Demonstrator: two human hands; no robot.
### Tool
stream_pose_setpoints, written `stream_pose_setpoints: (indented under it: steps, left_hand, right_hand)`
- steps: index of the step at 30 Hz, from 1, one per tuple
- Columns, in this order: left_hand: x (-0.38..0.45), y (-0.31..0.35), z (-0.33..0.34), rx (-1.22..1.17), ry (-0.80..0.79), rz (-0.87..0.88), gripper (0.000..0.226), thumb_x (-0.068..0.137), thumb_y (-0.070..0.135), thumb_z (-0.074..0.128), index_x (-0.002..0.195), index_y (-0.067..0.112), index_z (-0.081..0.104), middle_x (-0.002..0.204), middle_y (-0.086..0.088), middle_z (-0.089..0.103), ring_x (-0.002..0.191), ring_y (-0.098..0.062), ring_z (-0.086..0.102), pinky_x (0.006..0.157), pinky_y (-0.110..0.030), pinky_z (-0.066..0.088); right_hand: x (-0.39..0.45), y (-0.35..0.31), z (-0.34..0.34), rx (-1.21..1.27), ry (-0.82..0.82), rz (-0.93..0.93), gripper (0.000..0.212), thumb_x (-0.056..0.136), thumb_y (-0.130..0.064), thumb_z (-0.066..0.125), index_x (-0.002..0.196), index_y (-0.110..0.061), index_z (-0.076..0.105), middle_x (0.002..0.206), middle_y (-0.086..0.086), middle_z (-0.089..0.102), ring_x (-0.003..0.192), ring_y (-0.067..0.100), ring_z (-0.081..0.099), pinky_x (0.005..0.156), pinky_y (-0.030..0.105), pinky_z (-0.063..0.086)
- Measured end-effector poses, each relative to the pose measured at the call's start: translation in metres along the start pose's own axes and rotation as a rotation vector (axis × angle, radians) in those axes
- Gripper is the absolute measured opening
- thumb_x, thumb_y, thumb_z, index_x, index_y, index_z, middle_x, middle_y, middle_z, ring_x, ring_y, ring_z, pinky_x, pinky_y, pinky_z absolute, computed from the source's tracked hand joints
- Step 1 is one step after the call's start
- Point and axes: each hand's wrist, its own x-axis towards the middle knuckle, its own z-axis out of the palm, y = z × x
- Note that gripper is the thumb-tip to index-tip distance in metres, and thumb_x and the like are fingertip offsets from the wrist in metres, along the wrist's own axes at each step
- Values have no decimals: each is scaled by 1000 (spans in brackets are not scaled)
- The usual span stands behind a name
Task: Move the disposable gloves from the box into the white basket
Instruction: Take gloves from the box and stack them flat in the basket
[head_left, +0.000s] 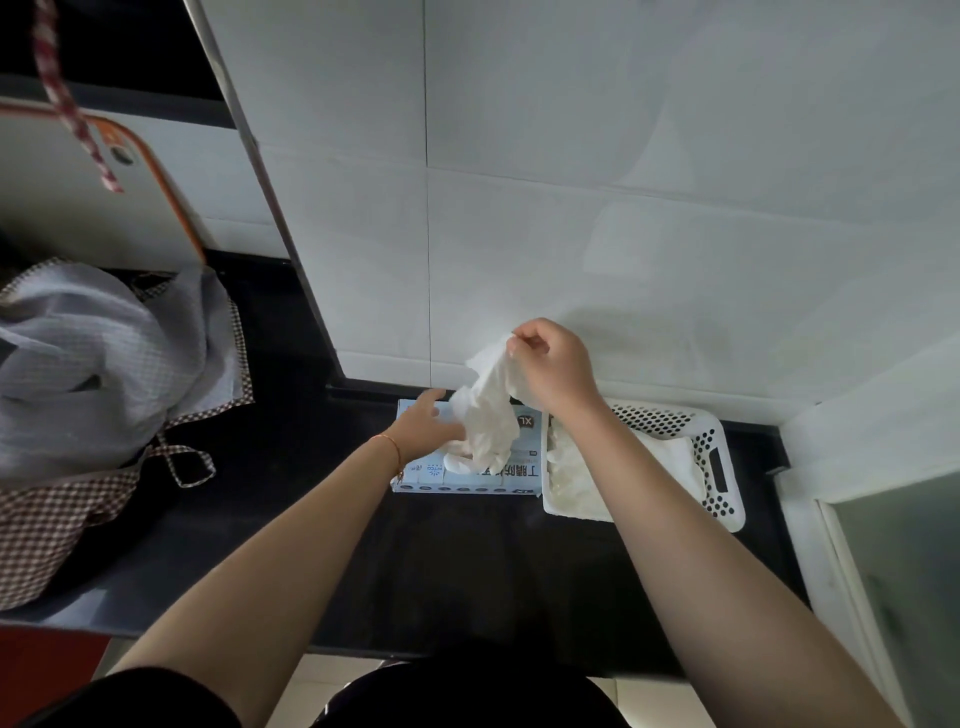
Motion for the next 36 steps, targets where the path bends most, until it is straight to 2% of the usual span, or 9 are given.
stream_pose_setpoints:
  steps: [4, 7, 13, 19, 23, 29, 32, 34, 36]
  left_hand:
    - [-10, 26, -6, -225, 221, 72, 41, 90, 11, 46, 130, 17, 53, 104, 1, 60, 90, -14, 54, 87, -35, 48]
    - [-21, 42, -9, -355, 222, 163, 22, 97, 22, 48, 112, 16, 62, 103, 1, 60, 93, -16, 56, 90, -37, 49]
    - [-25, 55, -7, -283, 42, 203, 42, 87, 52, 65, 96, 11, 71, 101, -2, 74, 98, -17, 68, 92, -32, 52]
    - [-31, 68, -18, -506, 50, 335, 14, 83, 20, 76, 88, 8, 71, 81, -5, 71, 81, -24, 67, 78, -34, 54]
    - [-43, 84, -15, -225, -86, 448, 19, 76, 22, 69, 94, 18, 72, 83, -1, 69, 74, -13, 64, 69, -26, 52]
    - [-50, 102, 6, 157, -96, 515, 33, 81, 16, 75, 107, 20, 54, 69, 8, 52, 59, -4, 46, 58, -15, 38]
    - [-48, 97, 9, 106, -92, 490, 37, 82, 16, 75, 108, 16, 48, 62, 9, 58, 56, -8, 48, 57, -17, 39]
    - [-47, 93, 10, 127, -82, 487, 36, 82, 19, 76, 107, 16, 49, 56, 11, 53, 54, -10, 42, 53, -19, 35]
    - [-44, 90, 11, 142, -71, 481, 32, 83, 21, 76, 104, 16, 53, 51, 13, 46, 49, -9, 35, 48, -16, 29]
  right_hand:
    - [2, -2, -9, 351, -66, 240, 9, 88, -8, 56, 84, -13, 62, 77, 1, 61, 76, 17, 57, 78, 30, 48]
    - [-3, -4, -14, 719, -58, 367, 6, 80, -7, 52, 76, -11, 56, 72, 7, 51, 68, 21, 49, 65, 32, 42]
    - [-16, -14, -22, 988, -74, 420, 26, 92, 0, 38, 75, -10, 55, 69, 3, 56, 64, 17, 53, 60, 29, 42]
    - [-23, -3, -35, 598, -136, 397, 16, 91, -16, 45, 77, -13, 51, 70, 3, 51, 62, 20, 46, 66, 35, 41]
    - [-21, 1, -47, 273, -135, 268, 23, 91, -39, 58, 100, -18, 57, 96, 0, 65, 91, 18, 65, 89, 39, 49]
    - [-23, -21, -53, 76, -325, 143, 37, 77, -53, 73, 106, -30, 67, 106, -1, 70, 102, 12, 66, 90, 34, 50]
    - [-26, -18, -59, -18, -398, 179, 25, 79, -40, 78, 99, -28, 70, 104, 3, 72, 97, 17, 68, 81, 32, 54]
    - [-28, -17, -64, -48, -418, 190, 22, 82, -35, 77, 99, -23, 71, 103, 5, 72, 84, 13, 65, 59, 22, 46]
    - [-28, -16, -69, -81, -422, 197, 23, 82, -33, 77, 99, -19, 71, 98, 6, 71, 77, 11, 57, 55, 20, 38]
